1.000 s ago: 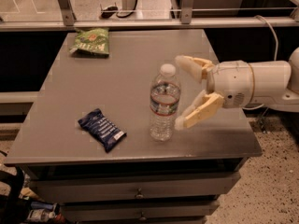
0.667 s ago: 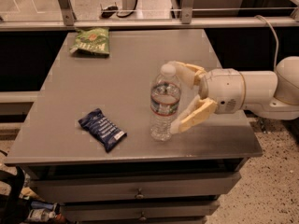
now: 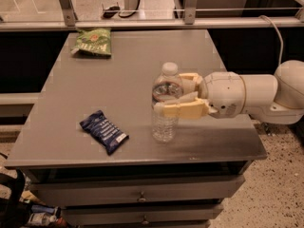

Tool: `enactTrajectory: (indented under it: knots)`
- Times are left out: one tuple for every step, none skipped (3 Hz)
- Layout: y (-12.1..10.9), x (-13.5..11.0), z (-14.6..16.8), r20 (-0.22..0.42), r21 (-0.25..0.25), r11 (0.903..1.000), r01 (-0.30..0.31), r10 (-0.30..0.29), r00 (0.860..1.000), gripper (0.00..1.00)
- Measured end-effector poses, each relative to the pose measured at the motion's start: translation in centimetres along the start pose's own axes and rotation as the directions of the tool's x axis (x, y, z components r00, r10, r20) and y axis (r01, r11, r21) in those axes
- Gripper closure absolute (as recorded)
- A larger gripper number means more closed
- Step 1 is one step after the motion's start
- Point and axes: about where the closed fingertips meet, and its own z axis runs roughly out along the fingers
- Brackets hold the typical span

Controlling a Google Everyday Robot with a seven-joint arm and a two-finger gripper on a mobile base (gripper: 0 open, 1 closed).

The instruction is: Move water bottle near green jalapeno chip bag

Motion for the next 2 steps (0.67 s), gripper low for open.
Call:
enactTrajectory:
  knots:
    - [0.11,-0.14,0.3,-0.001,-0.006,1.0,0.003,-0.003,1.0,0.88]
    - [0.18,-0.22,0.47,-0.001,-0.009,1.0,0.004,-0.004,1.0,1.0]
